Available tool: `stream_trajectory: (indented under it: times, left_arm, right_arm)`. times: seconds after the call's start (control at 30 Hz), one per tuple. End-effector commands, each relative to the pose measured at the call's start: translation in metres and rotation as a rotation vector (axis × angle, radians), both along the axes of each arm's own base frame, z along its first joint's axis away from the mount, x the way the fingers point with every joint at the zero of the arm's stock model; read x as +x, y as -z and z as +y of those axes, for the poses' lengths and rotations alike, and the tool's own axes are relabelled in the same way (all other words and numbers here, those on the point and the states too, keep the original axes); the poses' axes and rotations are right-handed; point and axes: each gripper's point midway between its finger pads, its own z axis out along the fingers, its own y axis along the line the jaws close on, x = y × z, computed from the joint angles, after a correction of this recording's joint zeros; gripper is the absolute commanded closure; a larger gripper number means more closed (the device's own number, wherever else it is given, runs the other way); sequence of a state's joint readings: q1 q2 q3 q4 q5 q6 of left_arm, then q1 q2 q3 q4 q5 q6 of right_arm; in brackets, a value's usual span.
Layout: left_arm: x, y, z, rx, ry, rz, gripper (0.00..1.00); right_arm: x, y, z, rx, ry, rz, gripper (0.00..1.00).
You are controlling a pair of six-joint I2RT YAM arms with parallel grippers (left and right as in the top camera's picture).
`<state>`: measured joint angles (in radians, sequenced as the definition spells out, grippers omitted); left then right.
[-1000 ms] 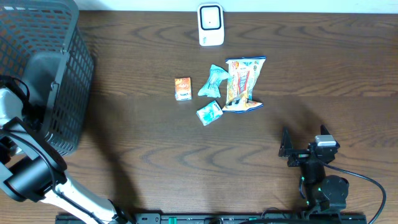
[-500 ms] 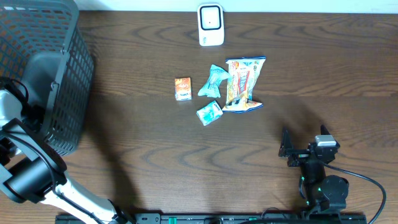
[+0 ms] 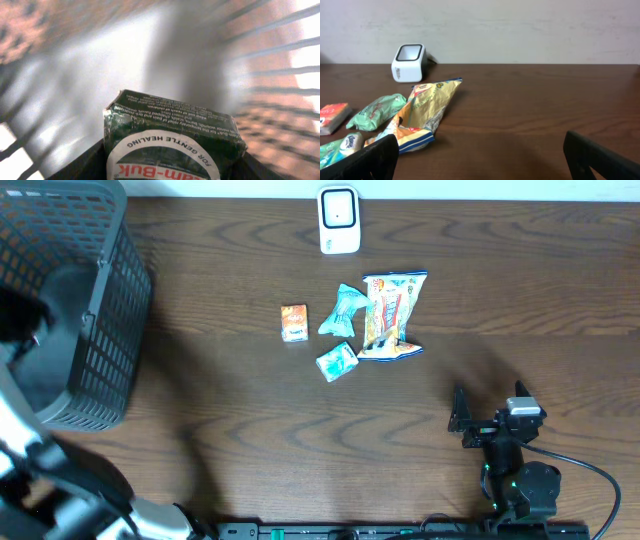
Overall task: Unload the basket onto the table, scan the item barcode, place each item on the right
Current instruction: 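Carry the Zam-Buk box out and release it beside the orange box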
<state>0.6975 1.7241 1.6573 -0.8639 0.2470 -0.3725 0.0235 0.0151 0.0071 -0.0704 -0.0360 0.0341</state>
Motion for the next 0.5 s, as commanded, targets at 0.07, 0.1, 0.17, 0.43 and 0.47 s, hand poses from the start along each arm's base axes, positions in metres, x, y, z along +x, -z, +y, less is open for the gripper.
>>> stream_trajectory:
  times: [0.07,0.1,0.17,0.43,0.47]
  left_arm:
    - [0.023,-0.123,-0.059,-0.064,0.130,-0.429,0.57]
    - [0.025,-0.142,-0.072,-0.067,0.158,-0.489,0.57]
    - [0.030,-0.179,-0.107,-0.076,0.259,-0.603,0.57]
    - [0.053,-0.192,-0.243,-0.127,0.625,-0.635,0.57]
    - [0.055,-0.188,-0.264,-0.119,0.699,-0.626,0.57]
  right_arm:
    - [0.000,0.001,-0.002,0.010,0.009,0.006,0.01]
    - [0.000,0.001,-0.002,0.010,0.009,0.006,0.01]
    - [0.000,0.001,-0.002,0.010,0.009,0.006,0.01]
    - [0.000,0.001,-0.002,0.010,0.009,0.006,0.01]
    - [0.000,0.001,-0.002,0.010,0.009,0.006,0.01]
